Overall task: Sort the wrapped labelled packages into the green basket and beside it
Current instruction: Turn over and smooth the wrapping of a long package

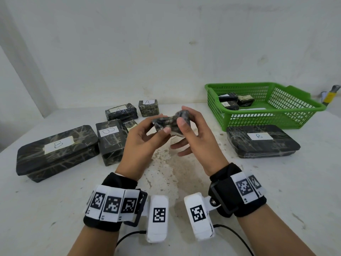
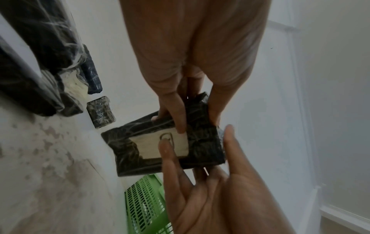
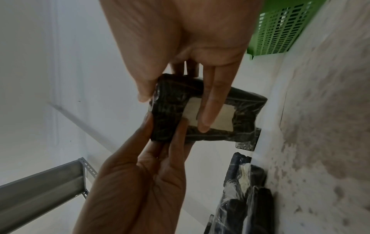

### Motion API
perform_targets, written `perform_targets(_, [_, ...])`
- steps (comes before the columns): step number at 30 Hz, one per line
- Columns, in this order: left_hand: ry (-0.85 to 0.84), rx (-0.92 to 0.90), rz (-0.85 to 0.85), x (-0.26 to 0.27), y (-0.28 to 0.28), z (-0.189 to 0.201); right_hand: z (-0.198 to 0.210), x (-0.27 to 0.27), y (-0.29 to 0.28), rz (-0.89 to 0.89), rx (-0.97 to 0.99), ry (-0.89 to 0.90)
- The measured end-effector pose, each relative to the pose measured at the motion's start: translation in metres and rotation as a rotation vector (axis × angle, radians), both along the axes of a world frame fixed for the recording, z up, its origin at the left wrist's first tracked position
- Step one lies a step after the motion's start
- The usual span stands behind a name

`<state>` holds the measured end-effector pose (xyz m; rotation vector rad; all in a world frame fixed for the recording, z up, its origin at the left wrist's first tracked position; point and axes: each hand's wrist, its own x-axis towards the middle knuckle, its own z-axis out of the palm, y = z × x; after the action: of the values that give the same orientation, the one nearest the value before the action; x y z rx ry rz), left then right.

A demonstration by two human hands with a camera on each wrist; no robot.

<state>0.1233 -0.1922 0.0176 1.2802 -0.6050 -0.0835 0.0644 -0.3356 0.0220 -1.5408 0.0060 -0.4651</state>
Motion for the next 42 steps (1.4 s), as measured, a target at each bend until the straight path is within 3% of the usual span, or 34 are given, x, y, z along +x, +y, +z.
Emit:
perform_targets(4, [0.119,-0.209,0.110,0.003,0.005,0.007,-0.001,0.002,-0.011,-0.076,-0.025,0.062])
perform_targets(9, [0.253,-0.346,0.093,0.006,0.009,0.010,-0.017,0.014,-0.028,-0.221,-0.117,0.120])
perform_targets(14, [0.419,-0.409,0.065,0.010,0.009,0.010,-0.021,0.015,-0.031,-0.207,0.070,0.050])
perform_targets(20, [0.459,-0.242,-0.021,0.007,0.006,0.006,-0.008,0.015,-0.038,-0.269,0.212,-0.014])
perform_targets(26, [0.341,-0.015,0.068,0.006,-0.002,0.005,0.016,0.004,-0.063,-0.357,0.038,0.030])
perform_targets(30, [0.292,0.085,0.018,0.001,-0.017,0.016,0.032,-0.008,-0.089,-0.409,-0.001,0.072])
perform_targets(42, [0.290,0.148,-0.119,0.009,-0.126,0.055,0.084,-0.033,-0.192,-0.470,0.099,0.181])
